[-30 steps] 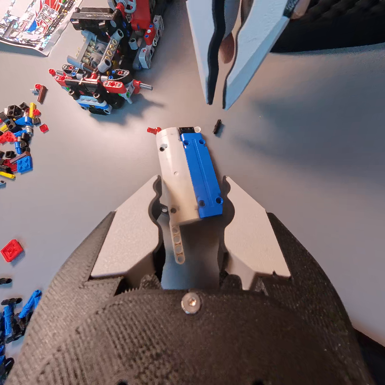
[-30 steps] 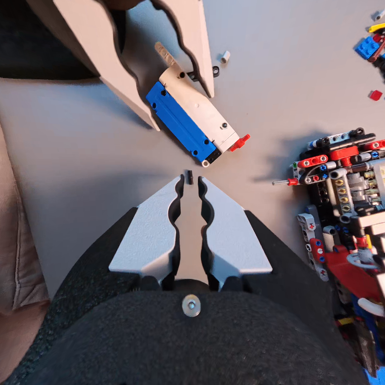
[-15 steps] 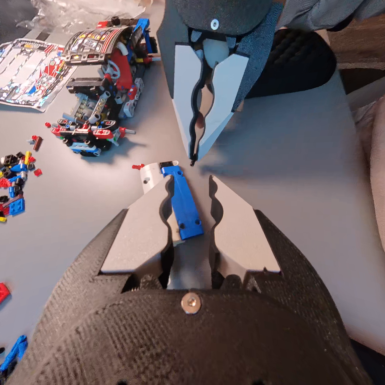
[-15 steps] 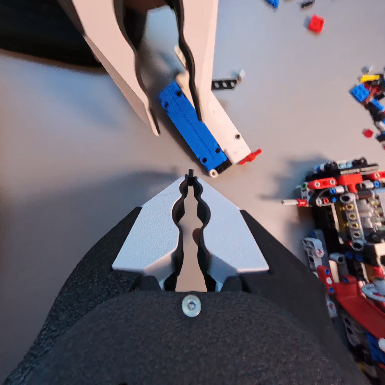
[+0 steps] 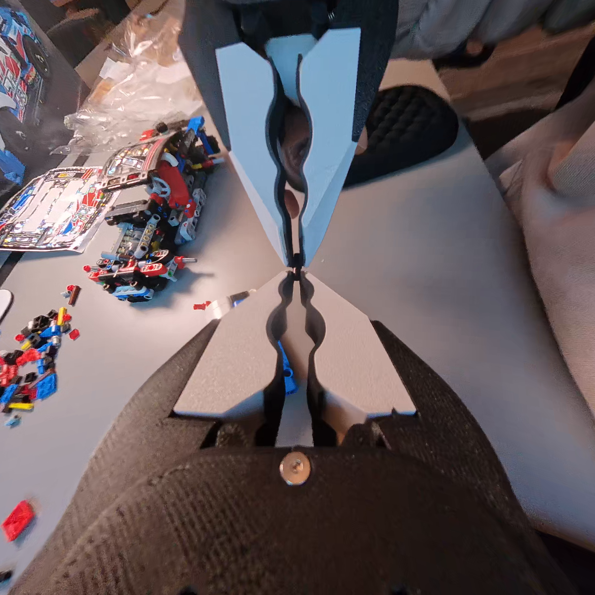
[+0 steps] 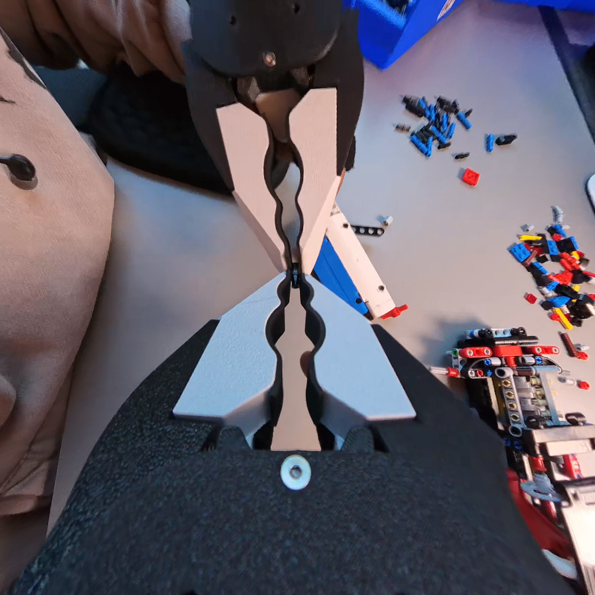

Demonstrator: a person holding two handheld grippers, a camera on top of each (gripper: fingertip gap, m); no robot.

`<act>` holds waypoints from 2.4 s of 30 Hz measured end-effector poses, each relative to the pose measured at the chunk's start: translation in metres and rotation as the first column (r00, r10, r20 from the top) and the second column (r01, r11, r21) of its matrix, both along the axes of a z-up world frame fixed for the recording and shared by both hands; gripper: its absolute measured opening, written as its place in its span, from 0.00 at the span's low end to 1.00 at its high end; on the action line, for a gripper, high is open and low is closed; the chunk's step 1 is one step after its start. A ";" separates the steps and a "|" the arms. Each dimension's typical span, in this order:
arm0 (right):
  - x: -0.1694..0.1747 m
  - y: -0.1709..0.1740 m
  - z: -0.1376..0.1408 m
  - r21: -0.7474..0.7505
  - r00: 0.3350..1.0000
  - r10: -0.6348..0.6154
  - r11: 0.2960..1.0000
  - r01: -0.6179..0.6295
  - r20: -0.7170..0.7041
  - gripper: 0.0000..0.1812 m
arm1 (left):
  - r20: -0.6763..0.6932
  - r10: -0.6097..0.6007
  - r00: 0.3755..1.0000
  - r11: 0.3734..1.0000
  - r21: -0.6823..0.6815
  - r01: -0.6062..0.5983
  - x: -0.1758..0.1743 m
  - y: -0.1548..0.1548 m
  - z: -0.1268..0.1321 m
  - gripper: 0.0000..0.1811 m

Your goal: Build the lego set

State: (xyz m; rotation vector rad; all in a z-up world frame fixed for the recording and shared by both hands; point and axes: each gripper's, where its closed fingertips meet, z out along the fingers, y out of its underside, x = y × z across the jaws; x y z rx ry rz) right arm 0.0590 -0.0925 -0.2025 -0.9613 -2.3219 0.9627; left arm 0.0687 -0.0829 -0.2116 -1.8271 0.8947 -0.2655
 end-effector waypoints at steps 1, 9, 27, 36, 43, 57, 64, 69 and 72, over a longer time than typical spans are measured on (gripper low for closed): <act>0.001 -0.003 0.008 -0.044 0.999 0.007 0.999 -0.008 -0.042 0.02 | 0.091 -0.027 0.995 1.000 -0.007 0.028 0.001 -0.003 0.008 0.01; 0.009 -0.026 0.049 -0.101 0.946 0.034 0.992 -0.070 -0.321 0.05 | 0.484 -0.214 0.848 0.970 0.005 0.242 0.014 -0.026 0.051 0.01; 0.018 -0.043 0.062 -0.021 0.953 0.220 0.973 -0.230 -0.207 0.01 | 0.598 -0.317 0.736 0.921 0.011 0.388 0.026 -0.047 0.065 0.01; 0.018 -0.033 0.081 -0.233 0.949 0.121 0.953 -0.192 -0.290 0.01 | 0.558 -0.304 0.772 0.947 0.085 0.311 0.020 -0.042 0.075 0.06; 0.020 -0.028 0.086 -0.295 0.941 0.078 0.938 -0.181 -0.329 0.01 | 0.551 -0.288 0.783 0.957 0.128 0.261 0.019 -0.039 0.084 0.05; 0.018 -0.031 0.072 -0.154 0.942 0.121 0.972 -0.176 -0.312 0.01 | 0.541 -0.269 0.797 0.959 0.077 0.271 0.020 -0.037 0.075 0.00; 0.020 -0.031 0.068 -0.059 0.941 0.157 0.981 -0.182 -0.299 0.01 | 0.541 -0.265 0.798 0.958 0.057 0.280 0.021 -0.037 0.071 0.00; 0.019 -0.031 0.064 0.011 0.942 0.179 0.983 -0.184 -0.285 0.01 | 0.541 -0.259 0.801 0.958 0.040 0.282 0.021 -0.036 0.067 0.00; 0.018 -0.027 0.060 0.035 0.953 0.169 0.986 -0.166 -0.249 0.01 | 0.536 -0.235 0.811 0.964 0.020 0.266 0.020 -0.033 0.063 0.00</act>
